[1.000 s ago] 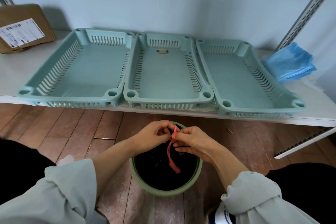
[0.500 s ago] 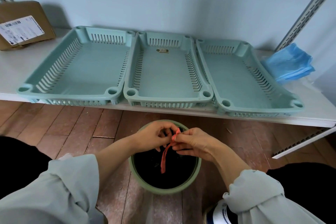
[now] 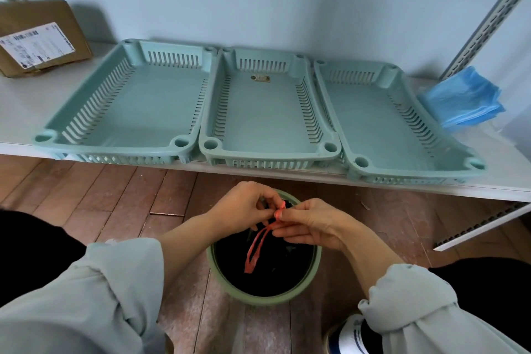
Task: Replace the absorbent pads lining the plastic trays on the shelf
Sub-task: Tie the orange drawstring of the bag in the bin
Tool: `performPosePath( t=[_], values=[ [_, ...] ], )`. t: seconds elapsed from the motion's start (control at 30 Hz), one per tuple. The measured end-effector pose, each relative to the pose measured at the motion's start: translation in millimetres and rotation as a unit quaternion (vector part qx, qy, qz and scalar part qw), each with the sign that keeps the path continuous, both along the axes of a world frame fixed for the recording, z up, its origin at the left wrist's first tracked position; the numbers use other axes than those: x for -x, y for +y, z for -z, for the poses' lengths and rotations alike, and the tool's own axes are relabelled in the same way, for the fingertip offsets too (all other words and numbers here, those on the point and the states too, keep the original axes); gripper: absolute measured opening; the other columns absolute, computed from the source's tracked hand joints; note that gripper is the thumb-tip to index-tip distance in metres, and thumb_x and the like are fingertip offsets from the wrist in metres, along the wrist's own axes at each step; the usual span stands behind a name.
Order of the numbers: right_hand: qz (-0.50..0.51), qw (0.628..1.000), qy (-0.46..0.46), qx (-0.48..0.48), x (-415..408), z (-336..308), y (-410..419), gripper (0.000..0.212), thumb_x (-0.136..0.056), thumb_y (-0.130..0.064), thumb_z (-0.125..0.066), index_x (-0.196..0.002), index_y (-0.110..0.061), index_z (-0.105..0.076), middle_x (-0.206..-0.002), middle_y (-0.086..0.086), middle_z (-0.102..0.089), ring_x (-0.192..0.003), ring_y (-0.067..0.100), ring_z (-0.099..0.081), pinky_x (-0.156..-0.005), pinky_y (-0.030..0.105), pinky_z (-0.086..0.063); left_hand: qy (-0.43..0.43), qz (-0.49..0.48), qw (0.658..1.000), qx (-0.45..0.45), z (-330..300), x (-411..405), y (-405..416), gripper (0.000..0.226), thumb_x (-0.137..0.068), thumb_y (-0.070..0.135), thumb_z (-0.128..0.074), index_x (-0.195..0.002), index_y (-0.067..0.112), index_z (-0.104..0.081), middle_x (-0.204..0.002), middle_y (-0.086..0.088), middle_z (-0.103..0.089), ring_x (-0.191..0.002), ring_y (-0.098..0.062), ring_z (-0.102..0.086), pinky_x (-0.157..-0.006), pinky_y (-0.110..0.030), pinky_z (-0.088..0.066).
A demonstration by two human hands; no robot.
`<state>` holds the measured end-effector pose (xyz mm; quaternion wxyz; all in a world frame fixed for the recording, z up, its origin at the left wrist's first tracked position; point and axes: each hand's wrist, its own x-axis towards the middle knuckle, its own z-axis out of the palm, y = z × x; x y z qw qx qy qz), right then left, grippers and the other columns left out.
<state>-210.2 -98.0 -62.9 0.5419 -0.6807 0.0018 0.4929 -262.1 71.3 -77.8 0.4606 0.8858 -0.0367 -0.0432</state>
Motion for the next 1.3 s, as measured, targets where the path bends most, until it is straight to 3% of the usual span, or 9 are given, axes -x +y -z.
performPosePath(
  t=[0.3,0.43,0.57,0.67,0.8,0.97,1.07,1.17,1.3],
  values=[
    [-0.012,0.998,-0.037,0.046,0,5,1,0.009,-0.080,-0.018,-0.074,-0.085,-0.013,-0.069,-0.100,0.009,-0.073,-0.087,0.014,-0.070,-0.095,0.032,-0.050,-0.006,-0.005,1.000,0.015,3,1,1,0.009,-0.083,0.012,-0.069,-0.080,0.019,-0.073,-0.084,0.000,-0.072,-0.072,-0.013,-0.069,-0.056,-0.030,-0.060],
    [0.035,0.995,-0.081,0.038,1,8,3,0.007,-0.080,-0.013,-0.075,-0.084,-0.009,-0.071,-0.077,0.003,-0.069,-0.070,0.008,-0.066,-0.073,0.025,-0.058,-0.013,0.011,0.999,-0.044,1,-1,3,0.006,-0.087,0.015,-0.063,-0.088,0.017,-0.068,-0.082,0.006,-0.069,-0.075,-0.013,-0.068,-0.060,-0.027,-0.059],
    [0.066,0.977,-0.198,0.043,-1,3,6,0.005,-0.080,-0.014,-0.074,-0.078,-0.012,-0.071,-0.064,-0.002,-0.061,-0.059,0.006,-0.053,-0.053,0.016,-0.047,0.009,-0.019,1.000,-0.010,-8,-3,9,0.005,-0.089,0.018,-0.063,-0.085,0.016,-0.064,-0.087,0.003,-0.066,-0.077,-0.011,-0.067,-0.057,-0.032,-0.060],
    [0.064,0.949,-0.285,0.119,-8,11,-2,0.012,-0.080,-0.020,-0.075,-0.070,-0.017,-0.071,-0.069,-0.001,-0.064,-0.064,0.010,-0.056,-0.059,0.023,-0.046,0.024,-0.030,0.995,-0.087,-6,-3,24,0.008,-0.089,0.015,-0.062,-0.081,0.017,-0.063,-0.078,0.009,-0.063,-0.069,-0.006,-0.063,-0.062,-0.030,-0.058],
    [0.070,0.936,-0.291,0.187,-7,31,-12,0.015,-0.077,-0.027,-0.077,-0.065,-0.019,-0.071,-0.079,0.001,-0.070,-0.083,0.019,-0.066,-0.079,0.035,-0.052,0.080,-0.055,0.988,-0.121,5,0,33,0.015,-0.090,0.007,-0.056,-0.082,0.018,-0.062,-0.081,0.001,-0.065,-0.076,-0.015,-0.069,-0.059,-0.031,-0.061],
    [0.083,0.931,-0.311,0.170,-9,23,-5,0.016,-0.079,-0.031,-0.075,-0.073,-0.017,-0.073,-0.076,-0.003,-0.069,-0.072,0.012,-0.062,-0.071,0.029,-0.049,0.099,-0.150,0.973,0.148,-3,-1,20,0.011,-0.089,0.019,-0.064,-0.089,0.008,-0.060,-0.083,-0.004,-0.071,-0.065,-0.007,-0.067,-0.043,-0.019,-0.049],
    [0.069,0.937,-0.309,0.149,-7,21,-3,0.014,-0.079,-0.027,-0.076,-0.070,-0.016,-0.073,-0.070,-0.002,-0.066,-0.061,0.010,-0.057,-0.065,0.026,-0.047,0.100,-0.163,0.958,0.215,-8,-1,15,0.012,-0.090,0.020,-0.063,-0.089,0.008,-0.061,-0.087,-0.009,-0.073,-0.058,-0.005,-0.064,-0.042,-0.017,-0.046],
    [0.040,0.939,-0.297,0.169,-8,24,-8,0.016,-0.078,-0.026,-0.076,-0.065,-0.018,-0.072,-0.075,0.002,-0.071,-0.070,0.015,-0.063,-0.073,0.033,-0.052,0.115,-0.174,0.962,0.175,-1,0,20,0.003,-0.092,0.007,-0.057,-0.090,0.006,-0.059,-0.082,-0.011,-0.068,-0.054,-0.007,-0.058,-0.042,-0.018,-0.050],
    [0.009,0.922,-0.310,0.234,-8,30,-18,0.020,-0.077,-0.023,-0.074,-0.058,-0.019,-0.070,-0.074,-0.005,-0.070,-0.078,0.015,-0.064,-0.077,0.035,-0.053,0.127,-0.165,0.975,0.077,17,5,20,0.013,-0.093,0.003,-0.055,-0.082,0.010,-0.056,-0.075,-0.007,-0.061,-0.055,-0.010,-0.055,-0.047,-0.023,-0.057]
  ],
)
